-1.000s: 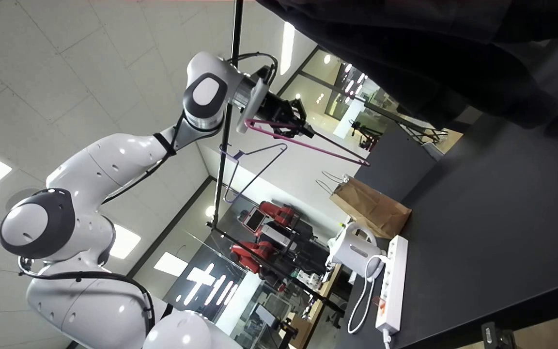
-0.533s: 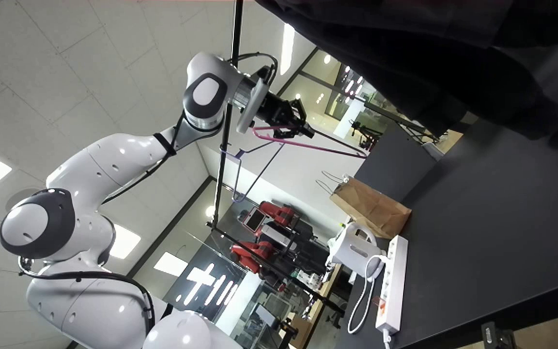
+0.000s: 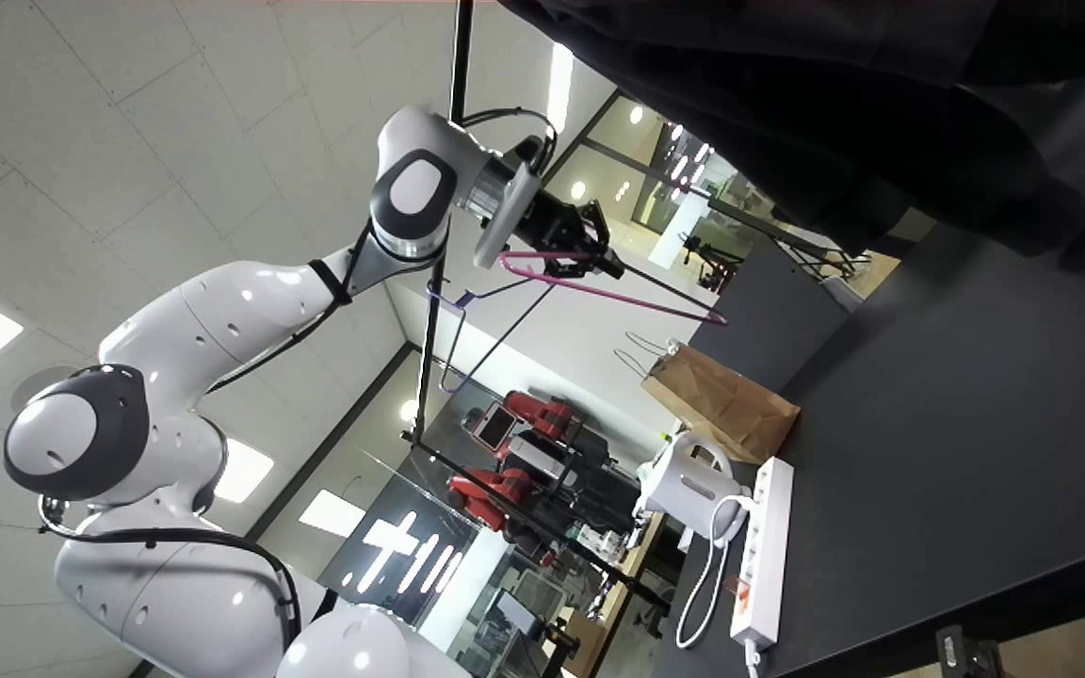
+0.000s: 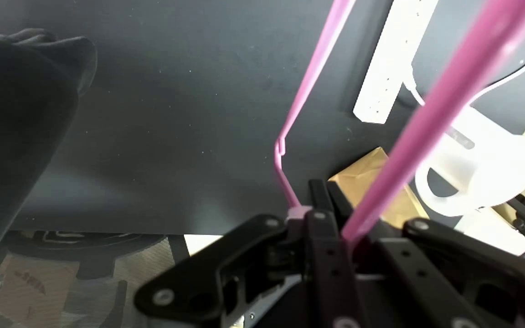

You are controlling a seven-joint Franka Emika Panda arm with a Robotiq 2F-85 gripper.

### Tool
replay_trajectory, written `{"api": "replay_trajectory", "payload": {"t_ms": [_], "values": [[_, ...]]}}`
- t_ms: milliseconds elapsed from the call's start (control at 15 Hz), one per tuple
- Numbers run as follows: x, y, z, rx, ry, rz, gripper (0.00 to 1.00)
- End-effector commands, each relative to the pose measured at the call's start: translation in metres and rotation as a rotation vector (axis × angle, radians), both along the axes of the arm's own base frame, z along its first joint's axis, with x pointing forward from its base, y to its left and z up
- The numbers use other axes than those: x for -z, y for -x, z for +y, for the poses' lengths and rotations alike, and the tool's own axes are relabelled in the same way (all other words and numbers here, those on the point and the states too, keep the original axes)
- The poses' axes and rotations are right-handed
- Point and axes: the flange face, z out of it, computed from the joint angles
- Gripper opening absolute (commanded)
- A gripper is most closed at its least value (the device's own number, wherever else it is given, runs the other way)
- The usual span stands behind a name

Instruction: Take the pink clothes hanger off the rail and place it on the table

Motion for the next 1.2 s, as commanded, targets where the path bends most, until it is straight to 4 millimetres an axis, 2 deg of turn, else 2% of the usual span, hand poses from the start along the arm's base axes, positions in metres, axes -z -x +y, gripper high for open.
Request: {"api": "replay_trajectory", "payload": {"t_ms": [0,267,467,533,667,1133], "values": [[0.040,-0.002,-0.005,0.027,-0.015,-0.020,0.01],[0.087,-0.009,-0.002,0.073,0.046,-0.112,0.01],[0.123,-0.013,0.015,0.018,0.115,-0.097,0.01],[0.111,-0.014,0.006,0.053,0.085,-0.101,0.01],[0.123,-0.016,0.013,0.043,0.086,-0.087,0.04],[0.119,-0.014,0.008,0.053,0.088,-0.093,0.04]]}}
